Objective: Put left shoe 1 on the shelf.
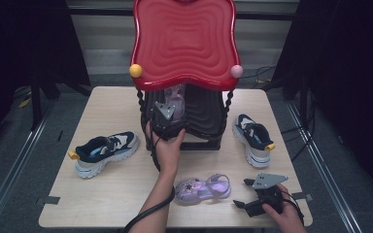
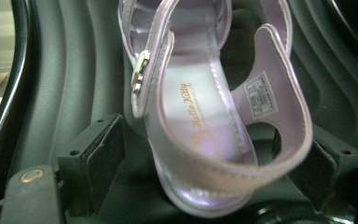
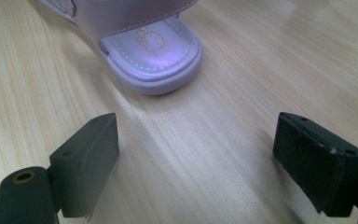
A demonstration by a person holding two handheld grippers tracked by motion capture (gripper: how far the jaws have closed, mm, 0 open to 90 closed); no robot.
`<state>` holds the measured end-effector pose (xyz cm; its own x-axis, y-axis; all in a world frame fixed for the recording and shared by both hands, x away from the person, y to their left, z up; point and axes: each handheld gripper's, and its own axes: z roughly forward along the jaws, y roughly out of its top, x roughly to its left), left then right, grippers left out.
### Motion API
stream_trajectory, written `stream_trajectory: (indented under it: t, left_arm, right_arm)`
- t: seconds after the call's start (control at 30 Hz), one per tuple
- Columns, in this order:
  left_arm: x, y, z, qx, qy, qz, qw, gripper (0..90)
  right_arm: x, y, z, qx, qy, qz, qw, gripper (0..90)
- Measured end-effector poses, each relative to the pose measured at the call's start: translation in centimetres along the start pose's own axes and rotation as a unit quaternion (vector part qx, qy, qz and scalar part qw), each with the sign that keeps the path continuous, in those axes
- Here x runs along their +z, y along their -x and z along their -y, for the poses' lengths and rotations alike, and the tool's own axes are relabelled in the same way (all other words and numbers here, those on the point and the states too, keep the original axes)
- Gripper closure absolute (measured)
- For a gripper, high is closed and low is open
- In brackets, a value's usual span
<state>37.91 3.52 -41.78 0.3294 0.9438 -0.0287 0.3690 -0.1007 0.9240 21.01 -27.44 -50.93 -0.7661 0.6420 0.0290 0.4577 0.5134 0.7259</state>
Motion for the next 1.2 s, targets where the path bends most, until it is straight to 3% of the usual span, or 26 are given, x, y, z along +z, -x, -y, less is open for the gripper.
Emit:
stream_trajectory:
  t: [0.53, 0.87, 1.07, 1.2]
  left_arm:
    - [-1.9, -0.3, 0.6, 0.039, -0.017, 0.046, 0.9980, 17.3]
    - [-3.3, -0.9, 1.1, 0.047, -0.019, 0.066, 0.9965, 17.4]
    - [-3.8, -1.2, 1.9, 0.051, -0.034, 0.087, 0.9943, 17.4]
    - [-4.1, -1.3, 2.3, 0.073, -0.036, 0.096, 0.9920, 17.4]
  right_arm:
    - [0.0, 0.0, 0.0, 0.000, 0.000, 0.000, 1.0000, 13.8]
    - [0.0, 0.0, 0.0, 0.001, 0.000, 0.000, 1.0000, 13.8]
    - [0.0, 0.0, 0.0, 0.000, 0.000, 0.000, 1.0000, 13.7]
    - [0.0, 0.0, 0.0, -0.001, 0.000, 0.000, 1.0000, 13.8]
